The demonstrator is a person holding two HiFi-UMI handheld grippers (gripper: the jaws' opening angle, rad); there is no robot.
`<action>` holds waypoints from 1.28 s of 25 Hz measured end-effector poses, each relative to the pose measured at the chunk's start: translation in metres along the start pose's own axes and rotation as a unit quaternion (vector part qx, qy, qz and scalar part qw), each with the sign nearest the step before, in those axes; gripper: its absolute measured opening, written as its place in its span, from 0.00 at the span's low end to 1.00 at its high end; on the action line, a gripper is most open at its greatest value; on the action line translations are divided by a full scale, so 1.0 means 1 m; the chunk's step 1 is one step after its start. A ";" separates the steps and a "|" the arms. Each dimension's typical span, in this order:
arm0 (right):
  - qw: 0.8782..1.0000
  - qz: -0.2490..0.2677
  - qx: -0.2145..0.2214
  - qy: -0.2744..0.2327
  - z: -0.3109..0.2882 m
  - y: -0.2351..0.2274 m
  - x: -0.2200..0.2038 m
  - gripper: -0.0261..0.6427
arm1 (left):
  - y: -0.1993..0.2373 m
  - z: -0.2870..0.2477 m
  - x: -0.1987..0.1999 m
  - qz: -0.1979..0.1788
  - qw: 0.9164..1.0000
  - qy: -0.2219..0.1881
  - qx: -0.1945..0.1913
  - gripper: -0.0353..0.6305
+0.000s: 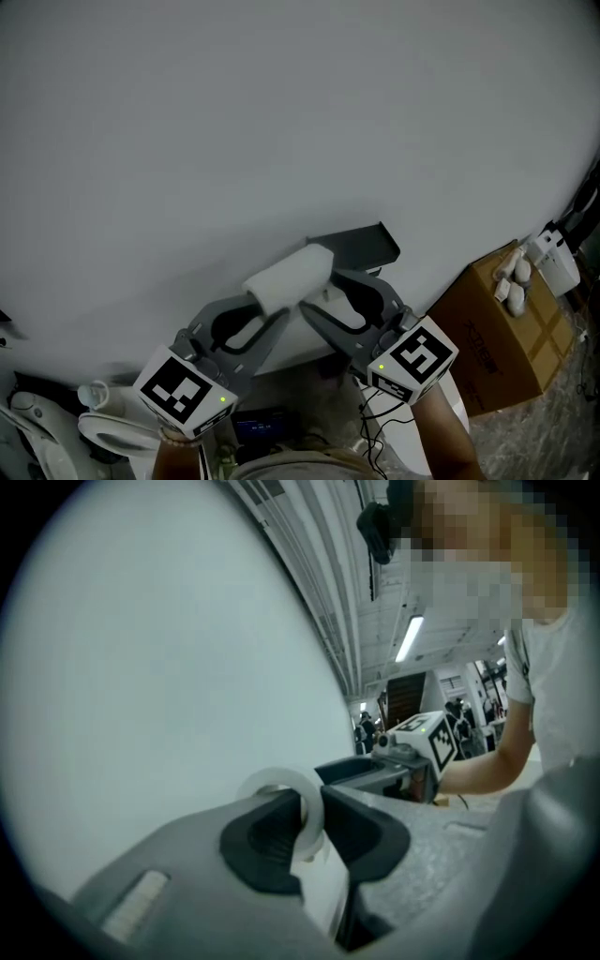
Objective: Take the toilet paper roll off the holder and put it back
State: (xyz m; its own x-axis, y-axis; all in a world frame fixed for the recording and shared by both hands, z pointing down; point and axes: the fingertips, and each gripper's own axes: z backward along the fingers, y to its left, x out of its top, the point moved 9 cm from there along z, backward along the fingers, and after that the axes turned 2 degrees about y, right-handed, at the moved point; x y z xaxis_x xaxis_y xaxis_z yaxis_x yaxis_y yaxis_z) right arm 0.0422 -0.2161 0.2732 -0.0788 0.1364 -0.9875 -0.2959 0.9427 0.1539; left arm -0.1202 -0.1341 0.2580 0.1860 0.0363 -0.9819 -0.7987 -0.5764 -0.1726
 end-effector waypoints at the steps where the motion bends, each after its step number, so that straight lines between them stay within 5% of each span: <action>1: 1.000 -0.001 0.005 -0.002 -0.003 0.002 -0.001 0.38 | 0.001 0.004 -0.001 0.000 1.000 0.001 0.004 0.15; 25: 0.994 -0.019 0.108 0.006 -0.087 0.069 -0.023 0.37 | 0.014 0.098 -0.047 0.074 0.990 0.038 0.116 0.15; 32: 0.993 -0.025 0.118 0.011 -0.089 0.068 -0.031 0.37 | 0.013 0.097 -0.056 0.057 0.990 0.043 0.123 0.15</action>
State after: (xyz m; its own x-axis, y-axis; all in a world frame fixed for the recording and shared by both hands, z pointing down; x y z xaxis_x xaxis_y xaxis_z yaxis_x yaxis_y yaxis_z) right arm -0.0598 -0.1829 0.3175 -0.0904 0.0833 -0.9924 -0.0691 0.9936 0.0896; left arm -0.1964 -0.0644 0.3031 0.1263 -0.0930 -0.9876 -0.9305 -0.3561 -0.0855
